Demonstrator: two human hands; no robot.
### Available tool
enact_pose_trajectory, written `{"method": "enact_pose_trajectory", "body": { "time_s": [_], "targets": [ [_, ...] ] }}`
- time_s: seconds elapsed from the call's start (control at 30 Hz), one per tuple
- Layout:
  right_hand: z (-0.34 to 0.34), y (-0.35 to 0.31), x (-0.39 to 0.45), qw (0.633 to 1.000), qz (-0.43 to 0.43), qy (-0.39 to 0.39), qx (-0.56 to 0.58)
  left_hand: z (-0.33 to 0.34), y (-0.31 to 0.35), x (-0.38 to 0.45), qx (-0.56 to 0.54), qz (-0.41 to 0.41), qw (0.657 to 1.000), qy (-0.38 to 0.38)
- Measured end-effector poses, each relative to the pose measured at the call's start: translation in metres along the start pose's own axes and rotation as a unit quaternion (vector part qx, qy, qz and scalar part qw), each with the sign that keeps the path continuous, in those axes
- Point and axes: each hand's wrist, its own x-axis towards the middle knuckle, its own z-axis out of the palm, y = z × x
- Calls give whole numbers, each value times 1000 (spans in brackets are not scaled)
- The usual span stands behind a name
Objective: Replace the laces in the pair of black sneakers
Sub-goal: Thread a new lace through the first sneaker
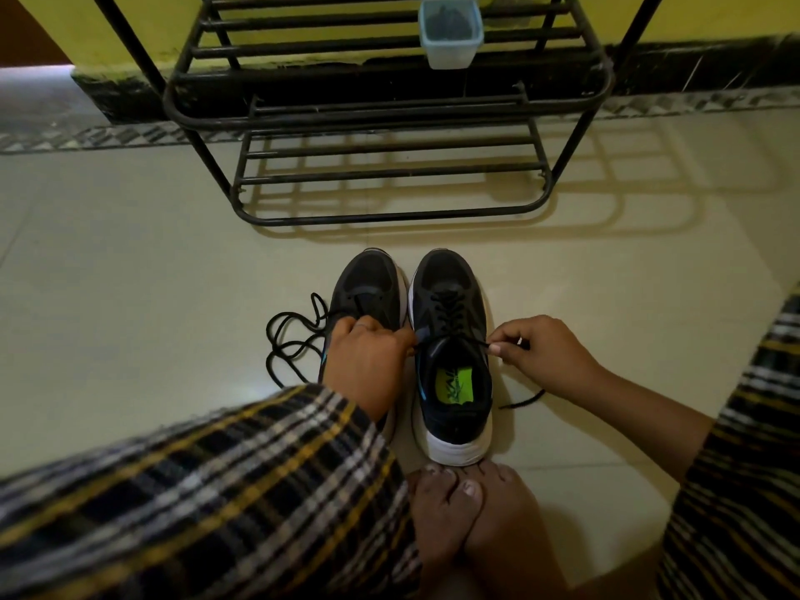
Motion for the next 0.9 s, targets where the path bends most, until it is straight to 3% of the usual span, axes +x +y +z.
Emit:
{"method": "enact_pose_trajectory", "body": {
  "time_s": [0.13, 0.23, 0.33, 0.47, 0.5, 0.57, 0.67, 0.9],
  "targets": [
    [-9, -12, -2, 953, 93, -29, 286, -4, 7, -1, -28, -9, 998, 46],
    [-12, -26, 2, 902, 98, -12, 421, -5, 8, 2, -208, 1, 972, 110],
    [-11, -40, 5, 863, 86, -9, 498, -8, 13, 6, -450, -49, 886, 101],
    [-4, -50, 4, 842, 69, -23, 534, -11, 24, 11, -709, -132, 692, 16],
    [-3, -50, 4, 844, 72, -21, 531, -10, 24, 11, -735, -136, 664, 5],
    [-2, -49, 3, 856, 88, -14, 510, -10, 24, 11, -746, -137, 652, -9],
    [2, -49, 1, 866, 114, -16, 486, -13, 25, 9, -737, -137, 661, -29],
    [6, -50, -1, 880, 126, -30, 457, -11, 30, 6, -692, -113, 712, -37]
  ]
}}
